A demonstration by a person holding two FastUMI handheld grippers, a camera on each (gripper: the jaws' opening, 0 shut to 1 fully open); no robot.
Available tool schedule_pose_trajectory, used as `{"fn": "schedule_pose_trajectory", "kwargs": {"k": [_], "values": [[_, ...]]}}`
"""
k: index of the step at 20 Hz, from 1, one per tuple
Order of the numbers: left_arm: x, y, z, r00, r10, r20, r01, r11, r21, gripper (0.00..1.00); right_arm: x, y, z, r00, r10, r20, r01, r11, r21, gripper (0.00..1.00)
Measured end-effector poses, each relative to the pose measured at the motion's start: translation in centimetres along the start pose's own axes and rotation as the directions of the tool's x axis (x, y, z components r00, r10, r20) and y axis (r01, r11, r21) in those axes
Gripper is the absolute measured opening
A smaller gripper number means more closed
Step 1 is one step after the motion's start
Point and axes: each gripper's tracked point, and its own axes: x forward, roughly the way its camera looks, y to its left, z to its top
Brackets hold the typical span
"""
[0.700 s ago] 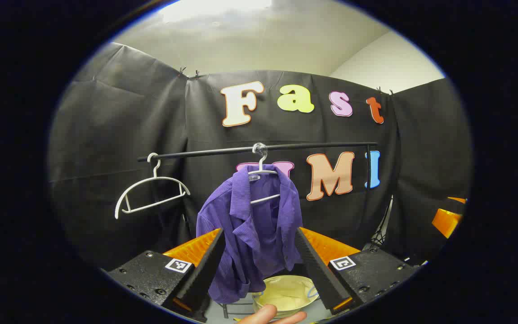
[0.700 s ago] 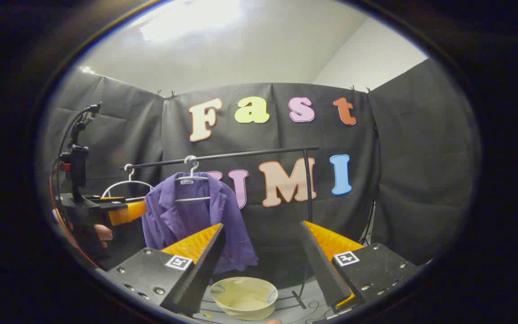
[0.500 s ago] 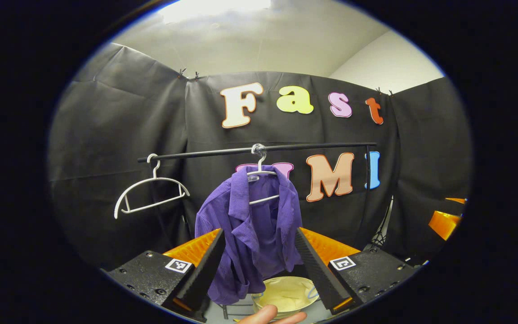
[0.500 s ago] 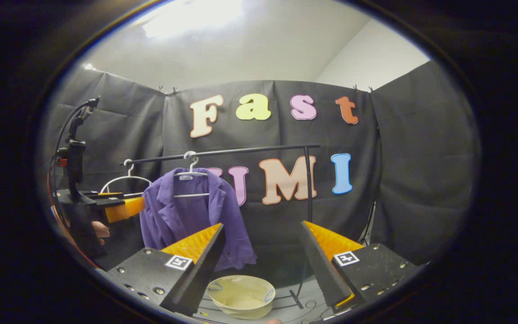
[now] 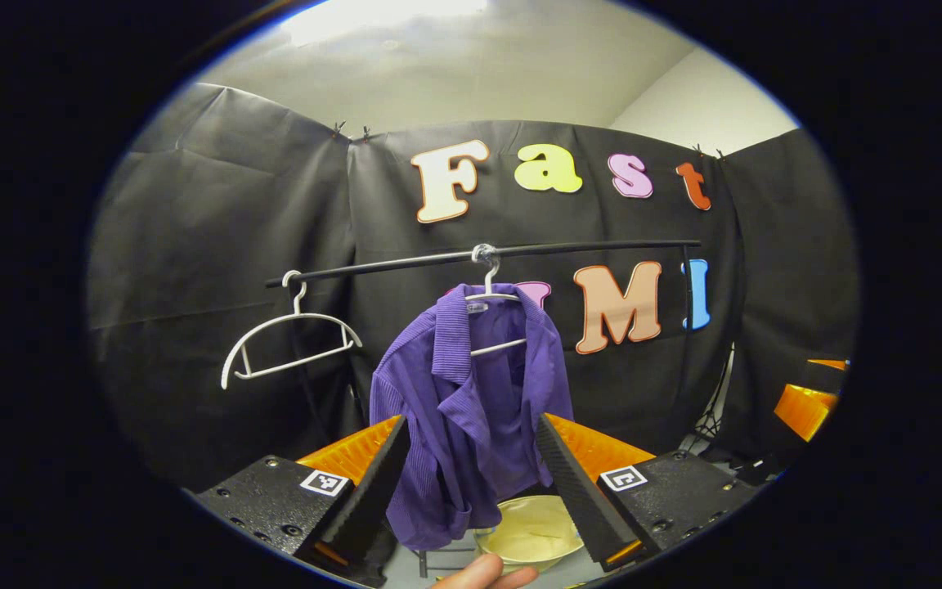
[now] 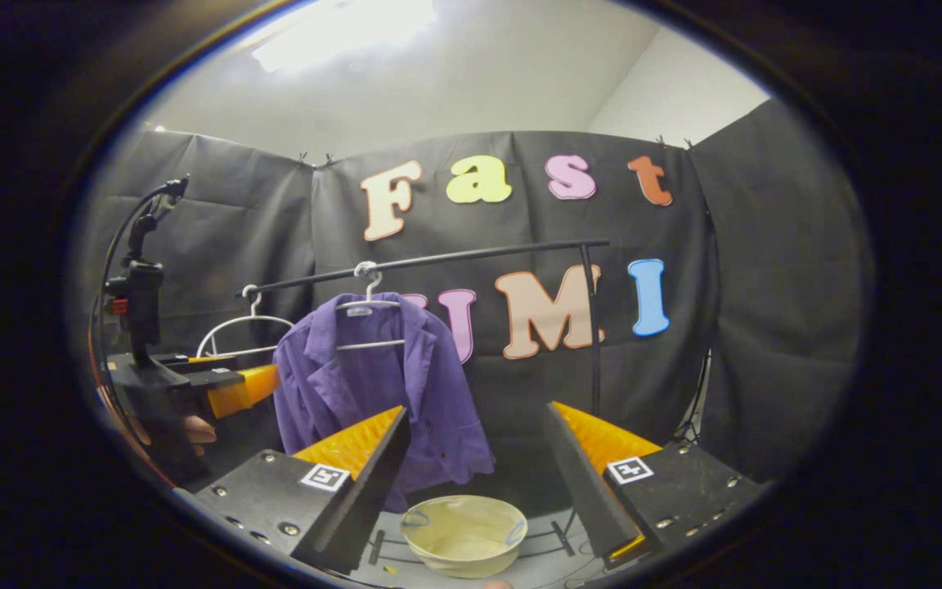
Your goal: Grasp the clothes on the hanger with both hands and then place them into the laundry hamper below.
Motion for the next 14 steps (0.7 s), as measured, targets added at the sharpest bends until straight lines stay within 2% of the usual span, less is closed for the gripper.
{"fn": "schedule_pose_trajectory", "kwargs": {"k": [1,6,8,9,12,13,14], "values": [[0.5,0.0,-0.4,1.0,0.001,0.0,-0.001,1.0,-0.003,0.96,0.6,0.6,-0.3,1.0,0.012,-0.008,-0.012,1.0,0.001,0.98],[4.2,0.8,-3.3,1.0,0.002,0.017,-0.002,1.0,-0.008,0.99,4.6,3.1,-1.4,0.999,0.035,-0.038,-0.036,0.999,-0.013,1.0],[5.4,0.4,-3.4,0.996,-0.037,0.082,0.036,0.999,0.011,0.96,7.0,3.9,-2.1,0.997,0.042,-0.059,-0.042,0.999,0.009,0.98],[6.5,0.2,-4.5,0.995,-0.056,0.077,0.054,0.998,0.025,0.99,8.1,4.4,-2.6,0.996,0.047,-0.071,-0.047,0.999,0.013,0.98],[9.2,-0.7,-8.8,0.993,-0.12,-0.02,0.12,0.993,0.009,0.99,12.0,5.4,-2.8,0.996,0.039,-0.075,-0.039,0.999,0.001,1.0],[10.1,-1.0,-10.0,0.989,-0.139,-0.055,0.14,0.99,0.005,0.93,13.4,5.8,-3.4,0.995,0.039,-0.088,-0.039,0.999,0.0,1.0],[11.1,-0.8,-10.9,0.986,-0.142,-0.081,0.144,0.99,0.012,0.99,14.9,6.1,-4.0,0.994,0.034,-0.104,-0.035,0.999,-0.001,0.98]]}}
